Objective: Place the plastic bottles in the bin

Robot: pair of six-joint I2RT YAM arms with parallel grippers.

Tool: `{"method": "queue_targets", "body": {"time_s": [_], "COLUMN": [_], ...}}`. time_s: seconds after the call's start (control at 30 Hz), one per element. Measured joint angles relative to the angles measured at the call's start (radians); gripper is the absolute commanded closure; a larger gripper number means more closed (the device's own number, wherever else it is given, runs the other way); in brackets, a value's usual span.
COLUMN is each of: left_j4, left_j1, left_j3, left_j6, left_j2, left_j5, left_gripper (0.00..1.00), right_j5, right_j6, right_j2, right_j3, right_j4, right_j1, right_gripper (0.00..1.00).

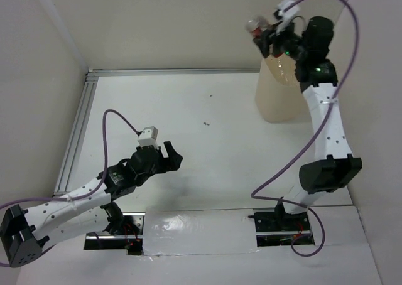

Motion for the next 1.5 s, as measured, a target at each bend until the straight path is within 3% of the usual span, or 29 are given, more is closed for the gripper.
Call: {"method": "queue_targets", "body": {"time_s": [0.17,0.4,0.57,0.67,0.7,0.73,0.77,0.87,0.9,1.3,1.5], "left_j4": [0.051,0.095,0.103,0.103,0.104,0.104,0.103,0.101,0.101,0.098,0.106], "left_j1": [0.003,0.008,0.008,0.008,0.008,0.008,0.008,0.008,0.008,0.008,0.008], "left_j3": [0.000,0.003,0.003,0.003,0.003,0.003,0.003,0.003,0.003,0.003,0.018], "left_j6": [0.045,0.070,0.071,0.070,0.070,0.069,0.069,0.069,0.069,0.069,0.108], "left_j2": [0.061,0.086,0.082,0.066,0.060,0.056,0.052,0.043,0.040,0.033,0.054], "left_j5": [0.033,0.060,0.064,0.065,0.065,0.065,0.064,0.064,0.064,0.066,0.085], "left_gripper": [0.06,0.06,0.06,0.06,0.06,0.06,0.06,0.06,0.06,0.06,0.02], "right_j5": [-0.019,-0.090,-0.095,-0.107,-0.113,-0.115,-0.116,-0.115,-0.114,-0.122,-0.125], "right_j6": [0.137,0.277,0.289,0.289,0.289,0.289,0.288,0.287,0.286,0.319,0.302], "right_j2": [-0.036,0.182,0.308,0.336,0.341,0.343,0.343,0.343,0.343,0.306,0.158], "right_j3": [0.002,0.042,0.058,0.072,0.080,0.084,0.084,0.084,0.083,0.116,0.130], "right_j4": [0.074,0.071,0.047,0.039,0.036,0.034,0.034,0.032,0.029,0.016,-0.060], "right_j1": [-0.205,-0.384,-0.410,-0.407,-0.406,-0.406,-0.405,-0.407,-0.407,-0.454,-0.436], "right_gripper": [0.86,0.80,0.62,0.41,0.30,0.30,0.19,0.09,0.00,0.00,0.00]}}
